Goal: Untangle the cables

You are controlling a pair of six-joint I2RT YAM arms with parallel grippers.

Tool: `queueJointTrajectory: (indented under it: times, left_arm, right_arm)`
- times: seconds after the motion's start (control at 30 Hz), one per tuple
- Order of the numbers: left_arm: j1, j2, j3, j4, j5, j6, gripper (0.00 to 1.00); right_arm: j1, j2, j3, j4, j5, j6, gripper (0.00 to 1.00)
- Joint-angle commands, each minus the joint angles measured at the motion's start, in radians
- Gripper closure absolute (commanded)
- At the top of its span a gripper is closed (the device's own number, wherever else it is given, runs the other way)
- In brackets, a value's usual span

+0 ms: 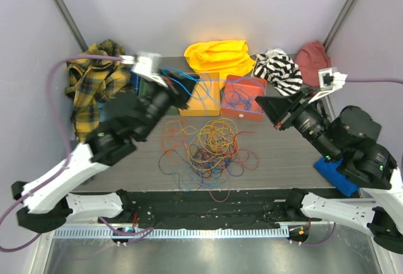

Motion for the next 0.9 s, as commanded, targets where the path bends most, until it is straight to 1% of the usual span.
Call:
queueJointTrajectory:
  times: [0.0,0.1,0.2,0.3,0.4,0.5,0.63,0.7,0.83,0.87]
  left_arm:
    - [0.004,-0.005,0.285,-0.368,-0.096,0.117,0.99]
    - [0.004,0.051,0.399,-0.45,-0.088,0.12,1.0]
    - [0.004,0.079,0.427,-0.478,-0.05,0.119,1.0]
    - [0.006,0.096,0.41,-0.496,-0.031,0.107,1.0]
    - [0.006,0.095,0.378,-0.501,-0.051,0.114,1.0]
    - [0.004,0.084,0.353,-0.473,-0.062,0.127,1.0]
    - [0.004,0.093,0.344,-0.458,-0.054,0.133,1.0]
    - [0.006,0.102,0.335,-0.452,-0.045,0.128,1.0]
    - [0.004,0.108,0.319,-0.436,-0.028,0.117,1.0]
    - [0.006,0.111,0.319,-0.436,-0.028,0.117,1.0]
  right_arm:
    - [0.002,-0.003,-0.165,0.068,0.035,0.004,0.99]
    - [0.004,0.005,-0.249,0.125,-0.002,0.007,0.99]
    - [0.004,0.023,-0.326,0.194,-0.06,-0.003,0.99]
    - [0.004,0.055,-0.395,0.286,-0.104,0.013,0.99]
    - [0.002,0.078,-0.44,0.329,-0.105,0.021,0.99]
    - [0.004,0.084,-0.451,0.344,-0.105,0.018,0.99]
    - [0.002,0.094,-0.449,0.378,-0.163,0.013,0.99]
    - [0.004,0.103,-0.457,0.407,-0.186,0.018,0.98]
    - [0.004,0.112,-0.486,0.449,-0.232,0.04,0.91]
    - [0.002,0.109,-0.497,0.455,-0.235,0.049,0.91]
